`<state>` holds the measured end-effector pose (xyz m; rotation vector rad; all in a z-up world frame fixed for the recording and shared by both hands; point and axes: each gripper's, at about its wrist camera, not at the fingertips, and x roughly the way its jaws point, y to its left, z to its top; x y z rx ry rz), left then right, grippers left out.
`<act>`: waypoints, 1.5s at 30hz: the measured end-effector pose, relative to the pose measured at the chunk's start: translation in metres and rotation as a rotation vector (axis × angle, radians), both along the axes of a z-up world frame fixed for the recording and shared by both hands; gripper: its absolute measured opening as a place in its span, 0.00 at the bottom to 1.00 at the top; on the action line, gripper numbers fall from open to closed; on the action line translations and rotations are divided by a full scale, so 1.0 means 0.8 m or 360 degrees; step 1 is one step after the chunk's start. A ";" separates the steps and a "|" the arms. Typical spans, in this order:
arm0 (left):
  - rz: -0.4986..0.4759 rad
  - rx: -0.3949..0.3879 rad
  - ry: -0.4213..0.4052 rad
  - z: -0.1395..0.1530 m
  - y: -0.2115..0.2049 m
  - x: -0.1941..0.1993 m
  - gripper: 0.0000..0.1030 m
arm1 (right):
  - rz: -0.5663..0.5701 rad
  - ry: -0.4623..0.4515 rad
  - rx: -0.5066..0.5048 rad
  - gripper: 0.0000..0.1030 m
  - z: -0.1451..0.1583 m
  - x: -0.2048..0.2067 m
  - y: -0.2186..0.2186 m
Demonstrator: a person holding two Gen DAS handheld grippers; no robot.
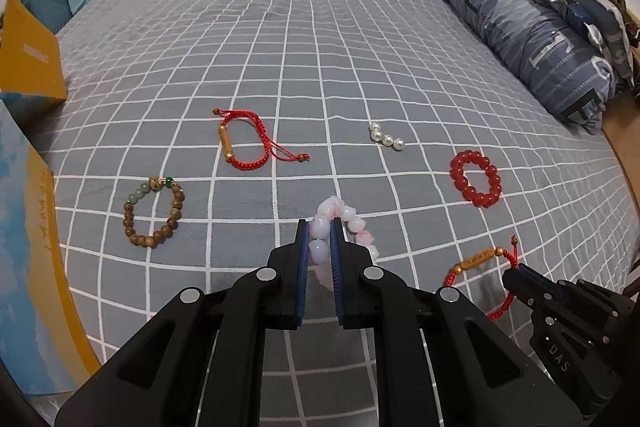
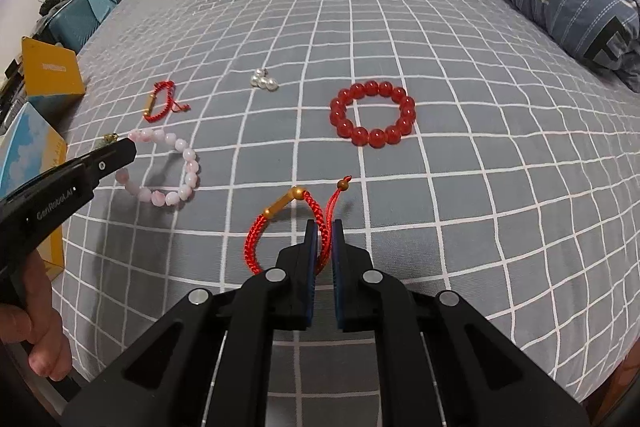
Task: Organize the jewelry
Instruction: 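Grasp the pink-white bead bracelet with left tool while right tool grasps red string bracelet, then carry both held bracelets over the open white box with both tools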
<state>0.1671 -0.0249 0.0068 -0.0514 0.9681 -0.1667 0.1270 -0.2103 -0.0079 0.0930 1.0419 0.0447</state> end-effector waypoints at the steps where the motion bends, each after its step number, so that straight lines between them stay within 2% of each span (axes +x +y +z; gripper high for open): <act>1: 0.0000 -0.0006 -0.0007 0.003 0.002 -0.003 0.10 | -0.0001 -0.0008 -0.0001 0.06 0.003 -0.002 0.000; 19: 0.0023 -0.0022 -0.0128 0.063 0.051 -0.054 0.10 | -0.0021 -0.0160 -0.0045 0.06 0.050 -0.028 0.030; 24: 0.0068 0.0020 -0.0170 0.079 0.071 -0.069 0.10 | -0.0012 -0.0208 -0.0072 0.06 0.065 -0.033 0.048; 35: 0.0133 -0.0013 -0.0347 0.135 0.119 -0.110 0.10 | 0.0052 -0.0365 -0.0098 0.06 0.104 -0.035 0.103; 45: 0.0266 0.0026 -0.0506 0.179 0.171 -0.156 0.10 | 0.0198 -0.0505 -0.0054 0.06 0.140 -0.041 0.186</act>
